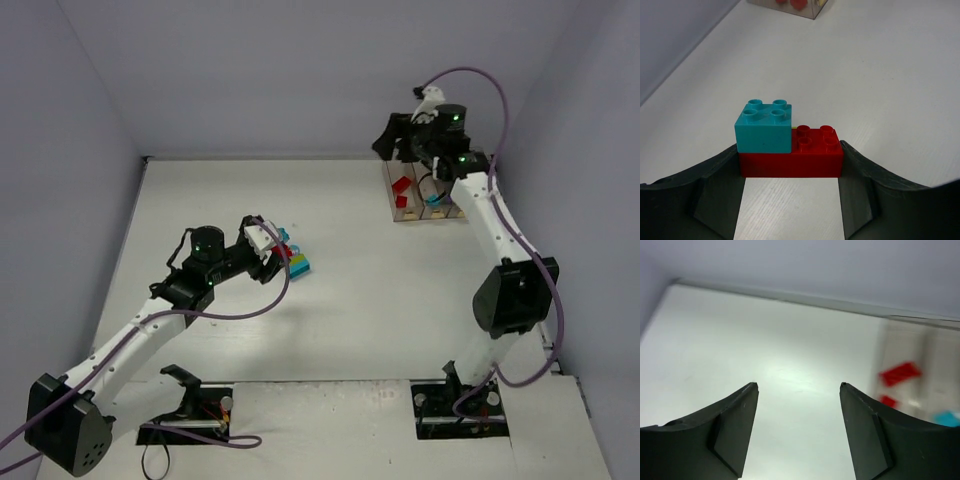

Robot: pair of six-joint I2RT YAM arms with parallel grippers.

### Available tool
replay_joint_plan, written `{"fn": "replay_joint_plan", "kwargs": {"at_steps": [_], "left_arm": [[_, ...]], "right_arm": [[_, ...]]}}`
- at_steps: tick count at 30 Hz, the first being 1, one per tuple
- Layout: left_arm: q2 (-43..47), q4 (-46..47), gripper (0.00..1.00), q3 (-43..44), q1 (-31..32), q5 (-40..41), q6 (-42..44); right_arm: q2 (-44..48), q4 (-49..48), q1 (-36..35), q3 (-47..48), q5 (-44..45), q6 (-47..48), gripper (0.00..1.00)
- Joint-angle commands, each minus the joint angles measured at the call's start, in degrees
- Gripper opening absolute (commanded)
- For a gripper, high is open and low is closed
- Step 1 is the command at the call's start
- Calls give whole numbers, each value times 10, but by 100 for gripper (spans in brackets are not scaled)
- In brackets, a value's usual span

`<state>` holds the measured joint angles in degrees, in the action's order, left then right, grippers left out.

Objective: Sort the legos into containers by color

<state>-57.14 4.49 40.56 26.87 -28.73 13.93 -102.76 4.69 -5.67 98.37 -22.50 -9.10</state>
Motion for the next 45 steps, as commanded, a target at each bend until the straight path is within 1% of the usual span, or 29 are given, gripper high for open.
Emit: {"fn": "replay_joint_plan", "kwargs": {"at_steps": [1,2,5,6,7,9,14,18,24,28,33,36,42,45], "left_arm": [[3,41,1,47,0,-18,50],[2,39,3,53,-1,-17,53],[-1,35,3,61,-1,-15,60],[-2,32,3,68,0,-12,62],[-2,23,4,70,0,-12,69],[-2,14,3,74,1,-7,79],[-2,-7,4,84,3,-3,94],[-8,-19,3,88,2,-2,100],[-15,-17,4,92,2,-6,101],[-21,-9,4,95,2,-7,101],[-23,-4,4,98,2,-4,102],[-21,-2,4,96,2,-4,101],[-15,-2,4,93,2,-7,94],[-10,-3,4,88,2,-7,94]], "right_arm": [[50,-18,-76,-48,-87,-58,64],[68,-20,-96,-69,-95,-64,67],[98,-37,-169,-94,-111,-86,72],[105,-42,-184,-107,-118,-93,72],[110,-68,-208,-114,-126,-112,73],[121,-83,-230,-130,-151,-128,73],[130,-93,-284,-145,-150,-141,73],[123,-105,-310,-151,-169,-153,73],[108,-117,-337,-150,-168,-159,70],[99,-118,-343,-149,-163,-161,61],[99,-117,-348,-157,-154,-164,56],[99,-116,-349,-168,-142,-164,57],[99,-114,-354,-179,-113,-160,63],[97,-112,-354,-180,-104,-160,63]]}}
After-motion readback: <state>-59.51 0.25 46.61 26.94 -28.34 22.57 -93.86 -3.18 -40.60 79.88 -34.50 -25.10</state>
